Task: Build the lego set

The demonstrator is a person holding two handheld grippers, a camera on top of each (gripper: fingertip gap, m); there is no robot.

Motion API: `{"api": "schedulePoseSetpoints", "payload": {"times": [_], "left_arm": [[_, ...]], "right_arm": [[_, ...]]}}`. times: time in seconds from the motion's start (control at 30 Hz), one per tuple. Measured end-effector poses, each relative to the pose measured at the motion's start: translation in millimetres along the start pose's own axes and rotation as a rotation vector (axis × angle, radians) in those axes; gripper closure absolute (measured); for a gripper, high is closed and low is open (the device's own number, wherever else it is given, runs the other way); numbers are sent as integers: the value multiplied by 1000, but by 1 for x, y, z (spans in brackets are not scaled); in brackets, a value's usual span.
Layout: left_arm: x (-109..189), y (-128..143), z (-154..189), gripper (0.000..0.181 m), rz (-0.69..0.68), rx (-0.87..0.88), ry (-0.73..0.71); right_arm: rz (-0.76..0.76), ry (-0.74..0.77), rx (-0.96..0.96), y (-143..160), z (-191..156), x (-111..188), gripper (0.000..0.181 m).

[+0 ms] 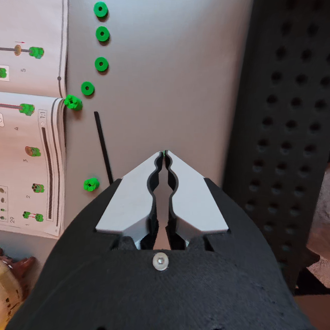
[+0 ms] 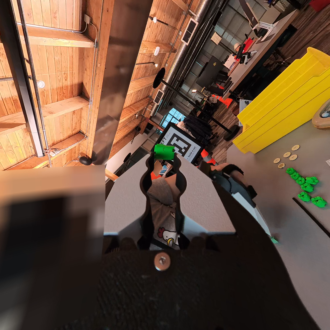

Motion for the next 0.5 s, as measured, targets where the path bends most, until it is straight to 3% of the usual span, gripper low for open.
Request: {"api": "schedulePoseSetpoints", "payload": {"times": [0.03, 0.5], "left_arm": [[-1, 1, 0, 179, -13, -4, -3], [-3, 2, 0, 172, -14, 44, 48]], "right_arm": [[1, -1, 1, 0, -1, 0, 162], [4, -3, 3, -1, -1, 2, 162]]}}
Point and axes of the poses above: each gripper's, where its closed fingertips meet, x back along the fingers, y out of its underside, z = x × y across the jaws, the point moved 3 cm from there along x, back along the fingers, and after that the axes turned 4 degrees about z, right-handed, at the moved point
